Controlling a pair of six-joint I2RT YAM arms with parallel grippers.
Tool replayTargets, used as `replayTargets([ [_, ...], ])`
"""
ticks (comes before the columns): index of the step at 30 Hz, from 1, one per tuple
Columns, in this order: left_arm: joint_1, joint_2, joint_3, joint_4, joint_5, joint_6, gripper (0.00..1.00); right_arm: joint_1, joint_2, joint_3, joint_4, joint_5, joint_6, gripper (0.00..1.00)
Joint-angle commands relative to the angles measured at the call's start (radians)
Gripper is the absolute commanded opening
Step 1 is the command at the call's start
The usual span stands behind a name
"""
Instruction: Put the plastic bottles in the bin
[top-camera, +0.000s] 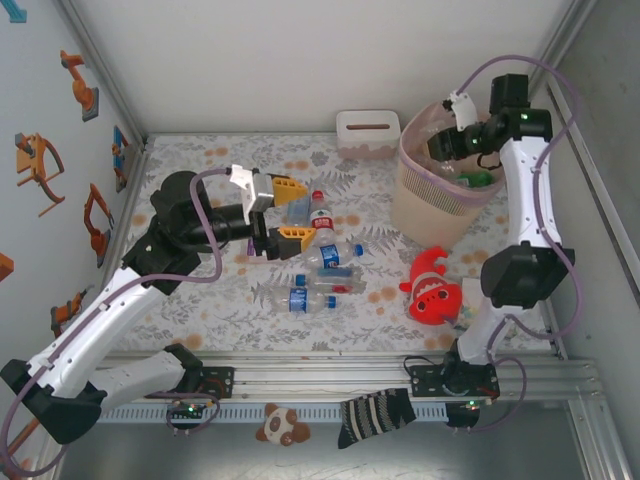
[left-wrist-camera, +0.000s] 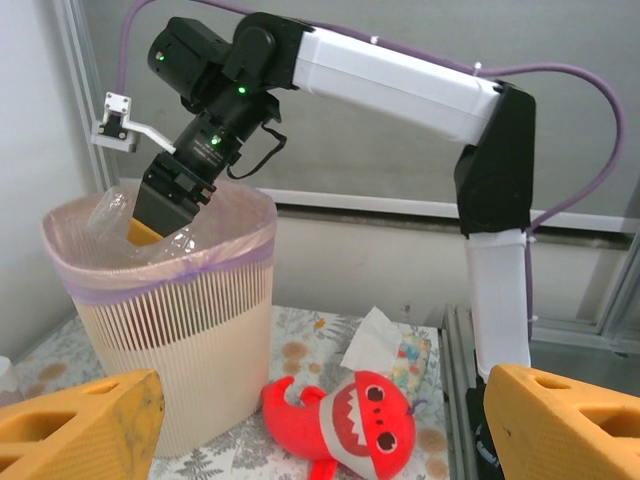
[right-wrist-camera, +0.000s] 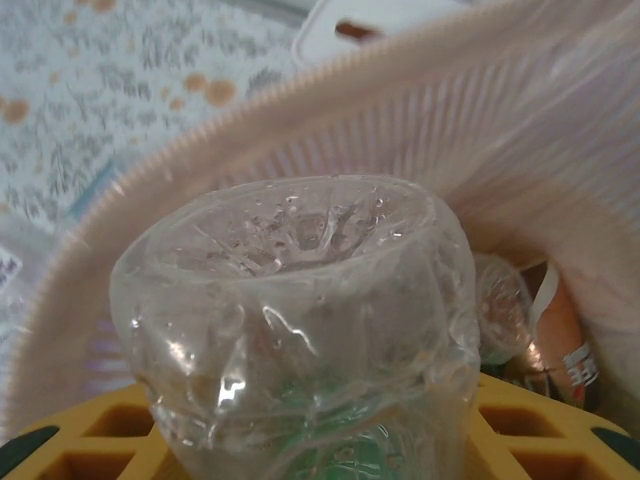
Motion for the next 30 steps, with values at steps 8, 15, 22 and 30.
replayTargets([
  [8, -0.003, -0.011, -0.036, 0.021, -0.005, 0.001, 0.82, -0.013, 0.073, -0.002, -0.17, 0.092, -0.13, 0.52],
  [15, -0.004, -0.02, -0.043, 0.038, -0.031, 0.005, 0.82, -0.013, 0.024, 0.012, -0.181, 0.03, -0.134, 0.73],
  [22, -0.003, -0.014, -0.039, 0.054, -0.035, -0.005, 0.82, -0.013, -0.01, 0.075, -0.155, -0.007, -0.082, 0.75],
  [30, -0.004, -0.023, -0.038, 0.053, -0.046, -0.01, 0.82, -0.013, -0.025, 0.107, -0.05, -0.124, 0.02, 0.66],
])
